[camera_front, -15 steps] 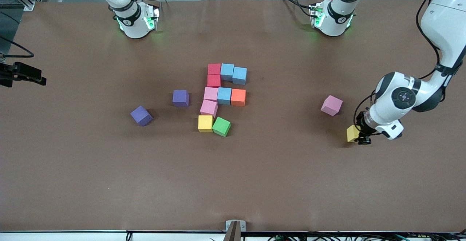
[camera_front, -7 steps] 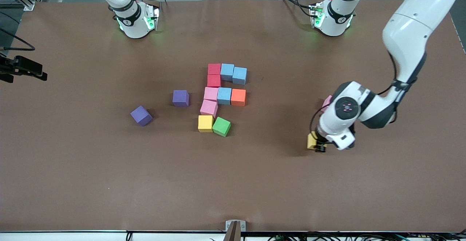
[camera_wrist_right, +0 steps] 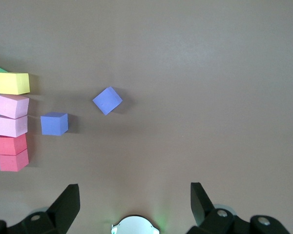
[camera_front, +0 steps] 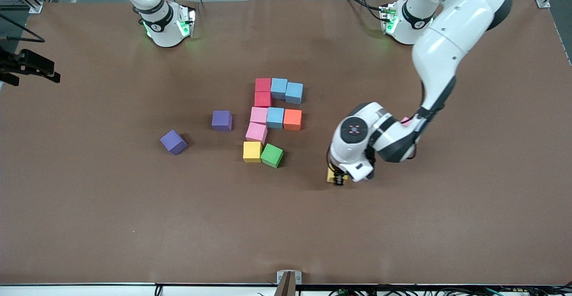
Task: Arrange 11 blocks into digit 3
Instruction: 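Carry the yellow cube to the cluster with the left gripper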
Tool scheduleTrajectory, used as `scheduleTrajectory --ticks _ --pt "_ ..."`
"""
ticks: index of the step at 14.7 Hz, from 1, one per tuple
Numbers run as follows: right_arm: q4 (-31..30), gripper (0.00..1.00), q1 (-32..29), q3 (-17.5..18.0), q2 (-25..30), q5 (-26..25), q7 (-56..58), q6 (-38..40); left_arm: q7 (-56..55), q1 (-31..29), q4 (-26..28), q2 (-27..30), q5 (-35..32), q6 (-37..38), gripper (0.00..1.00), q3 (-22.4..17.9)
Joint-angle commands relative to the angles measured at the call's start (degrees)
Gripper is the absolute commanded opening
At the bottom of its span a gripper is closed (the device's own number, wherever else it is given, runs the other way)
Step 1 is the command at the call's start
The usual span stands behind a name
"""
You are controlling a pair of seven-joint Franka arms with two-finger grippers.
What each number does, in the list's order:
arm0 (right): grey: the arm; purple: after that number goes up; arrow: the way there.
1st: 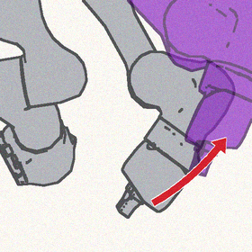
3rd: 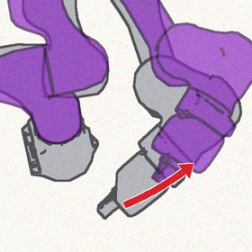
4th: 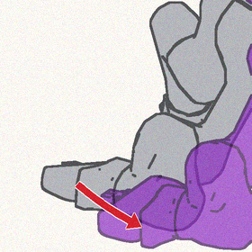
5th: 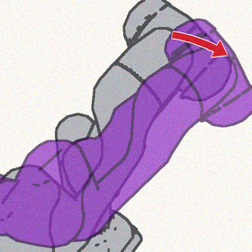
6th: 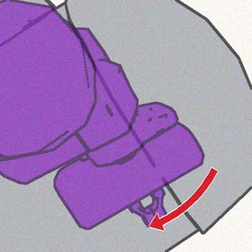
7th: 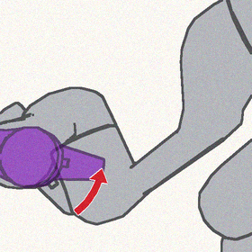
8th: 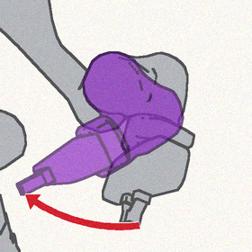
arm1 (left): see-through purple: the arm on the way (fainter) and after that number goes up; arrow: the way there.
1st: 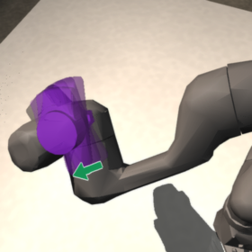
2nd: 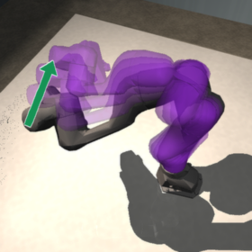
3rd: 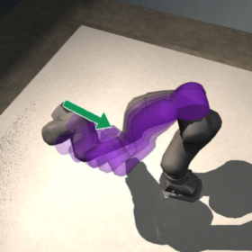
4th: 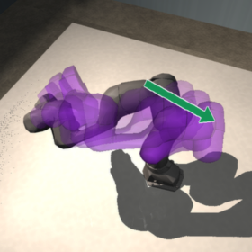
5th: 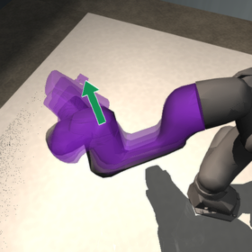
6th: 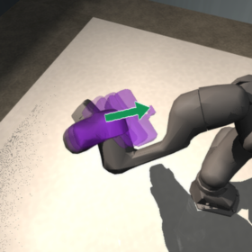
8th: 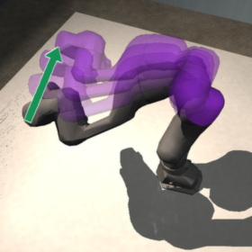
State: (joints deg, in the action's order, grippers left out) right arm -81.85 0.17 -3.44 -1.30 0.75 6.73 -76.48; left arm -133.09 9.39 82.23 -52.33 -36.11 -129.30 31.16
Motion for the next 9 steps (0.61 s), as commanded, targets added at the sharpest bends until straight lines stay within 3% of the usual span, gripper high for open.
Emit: scheduleTrajectory --ticks 1,9 --pt "-3.8 1.0 -0.4 0.5 4.0 1.4 0.0 -0.7 -0.7 3.5 -5.5 -3.0 1.0 0.7 0.26 -0.7" --pt "-4.7 1.0 0.0 0.2 5.9 1.4 0.7 -2.1 -3.8 9.3 -5.9 -4.2 0.9 -5.5 0.27 -2.1"
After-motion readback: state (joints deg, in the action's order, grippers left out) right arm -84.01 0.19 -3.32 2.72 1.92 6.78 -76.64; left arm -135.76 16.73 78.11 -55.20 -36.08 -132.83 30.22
